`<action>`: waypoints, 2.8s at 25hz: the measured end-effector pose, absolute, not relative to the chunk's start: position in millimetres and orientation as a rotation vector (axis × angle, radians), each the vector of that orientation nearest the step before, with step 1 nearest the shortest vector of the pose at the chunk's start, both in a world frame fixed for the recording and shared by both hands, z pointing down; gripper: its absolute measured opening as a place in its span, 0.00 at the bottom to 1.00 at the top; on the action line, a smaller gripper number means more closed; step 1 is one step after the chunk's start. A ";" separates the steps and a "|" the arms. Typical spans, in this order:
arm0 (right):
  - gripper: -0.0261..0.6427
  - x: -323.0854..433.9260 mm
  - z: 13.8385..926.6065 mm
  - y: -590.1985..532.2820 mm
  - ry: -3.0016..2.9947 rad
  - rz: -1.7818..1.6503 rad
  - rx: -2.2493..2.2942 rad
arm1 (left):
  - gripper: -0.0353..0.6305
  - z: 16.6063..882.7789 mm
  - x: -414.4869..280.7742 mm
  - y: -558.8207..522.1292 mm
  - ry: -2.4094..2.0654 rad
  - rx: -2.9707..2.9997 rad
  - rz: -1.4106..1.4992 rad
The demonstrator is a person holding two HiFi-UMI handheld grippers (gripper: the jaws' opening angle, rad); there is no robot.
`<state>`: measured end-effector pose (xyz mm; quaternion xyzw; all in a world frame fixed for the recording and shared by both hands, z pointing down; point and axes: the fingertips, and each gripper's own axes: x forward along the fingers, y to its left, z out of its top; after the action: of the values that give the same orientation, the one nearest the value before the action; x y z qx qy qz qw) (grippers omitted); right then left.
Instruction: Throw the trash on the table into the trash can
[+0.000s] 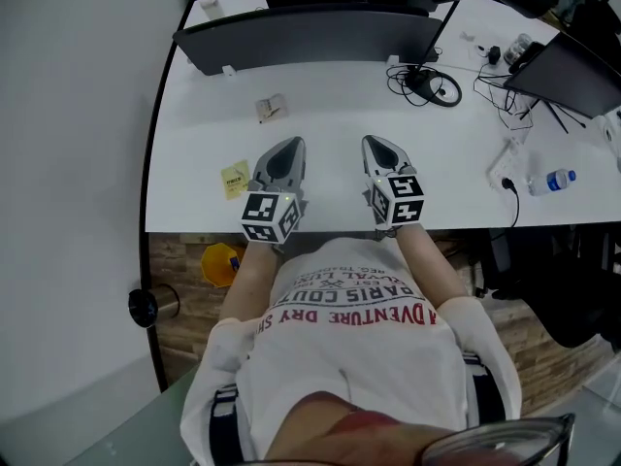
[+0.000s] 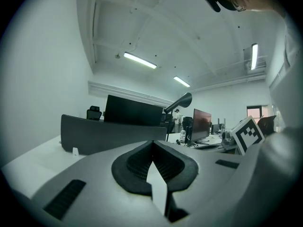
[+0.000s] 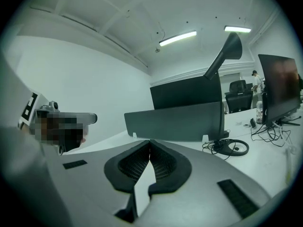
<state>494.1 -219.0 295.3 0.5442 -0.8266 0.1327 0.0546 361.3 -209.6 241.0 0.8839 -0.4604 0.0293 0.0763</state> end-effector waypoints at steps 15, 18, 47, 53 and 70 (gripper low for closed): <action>0.08 347.3 350.2 -244.3 -2.576 0.537 1.164 | 0.09 290.0 203.6 -186.9 -1.770 2.224 0.106; 0.08 293.7 366.1 -246.3 -2.551 0.553 1.042 | 0.09 301.7 154.2 -181.3 -1.827 2.126 0.099; 0.09 88.7 523.2 -224.9 -2.189 0.434 0.571 | 0.09 422.1 2.2 -139.2 -1.754 1.799 0.039; 0.08 67.9 494.7 -203.9 -2.286 0.381 0.475 | 0.09 417.2 -2.4 -111.9 -1.828 1.743 -0.002; 0.08 -175.7 539.8 50.3 -2.363 0.119 -0.534 | 0.09 496.5 -166.7 118.5 -2.222 1.004 -0.204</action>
<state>-175.7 50.3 539.8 -0.2062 -0.9125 0.0460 0.3504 -166.7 118.5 496.5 0.3860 -0.8538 -0.0782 0.3404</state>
